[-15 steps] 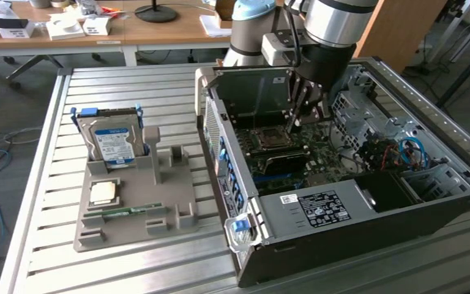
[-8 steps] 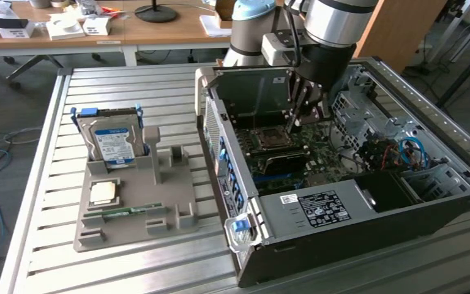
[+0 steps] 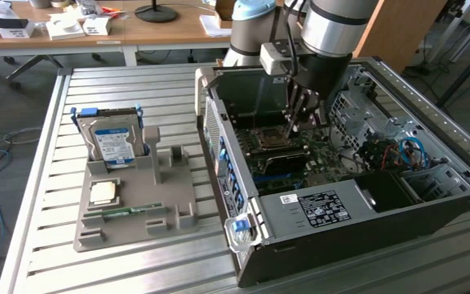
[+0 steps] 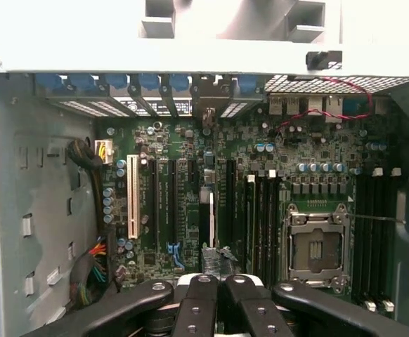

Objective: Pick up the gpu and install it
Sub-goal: 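Press down on the gpu until it lock into place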

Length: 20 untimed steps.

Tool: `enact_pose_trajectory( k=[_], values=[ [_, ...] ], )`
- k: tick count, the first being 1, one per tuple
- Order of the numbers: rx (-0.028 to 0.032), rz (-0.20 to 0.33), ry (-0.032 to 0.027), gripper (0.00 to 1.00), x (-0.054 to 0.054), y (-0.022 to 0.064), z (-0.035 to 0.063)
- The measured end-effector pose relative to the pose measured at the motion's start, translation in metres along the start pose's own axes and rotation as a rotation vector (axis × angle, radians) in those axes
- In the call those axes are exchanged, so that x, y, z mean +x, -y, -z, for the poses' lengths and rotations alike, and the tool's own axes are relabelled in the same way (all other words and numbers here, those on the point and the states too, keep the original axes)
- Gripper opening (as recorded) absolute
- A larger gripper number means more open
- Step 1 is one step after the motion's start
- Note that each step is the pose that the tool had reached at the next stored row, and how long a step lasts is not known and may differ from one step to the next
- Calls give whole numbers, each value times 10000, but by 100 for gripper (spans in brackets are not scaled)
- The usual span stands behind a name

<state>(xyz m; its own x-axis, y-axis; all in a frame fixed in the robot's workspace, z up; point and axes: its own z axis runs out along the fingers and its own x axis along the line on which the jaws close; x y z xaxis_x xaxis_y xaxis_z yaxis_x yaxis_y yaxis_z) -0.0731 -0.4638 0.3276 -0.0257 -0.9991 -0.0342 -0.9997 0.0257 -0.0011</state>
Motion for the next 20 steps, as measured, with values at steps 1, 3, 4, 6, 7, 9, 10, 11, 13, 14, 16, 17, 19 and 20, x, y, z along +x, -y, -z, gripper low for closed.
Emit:
enact_pose_trajectory(
  k=[1,3,4,6,7,9,10,11,13,14,16,17,19,20],
  values=[
    [0,-1,0,11,1,0,-18],
    [0,-1,0,11,2,0,-54],
    [0,0,-1,11,3,0,-73],
    [0,0,-1,11,4,0,-109],
    [0,0,-1,11,5,0,-126],
    [0,1,0,11,6,0,-163],
    [0,0,-1,11,6,0,-181],
    [0,0,0,11,7,0,-199],
    [2,0,0,11,8,0,-237],
    [1,0,0,11,9,0,-254],
    [0,0,0,11,10,0,-290],
    [0,0,0,11,11,0,-308],
    [0,0,-1,11,12,0,-344],
    [1,0,0,11,12,0,-353]
  ],
)
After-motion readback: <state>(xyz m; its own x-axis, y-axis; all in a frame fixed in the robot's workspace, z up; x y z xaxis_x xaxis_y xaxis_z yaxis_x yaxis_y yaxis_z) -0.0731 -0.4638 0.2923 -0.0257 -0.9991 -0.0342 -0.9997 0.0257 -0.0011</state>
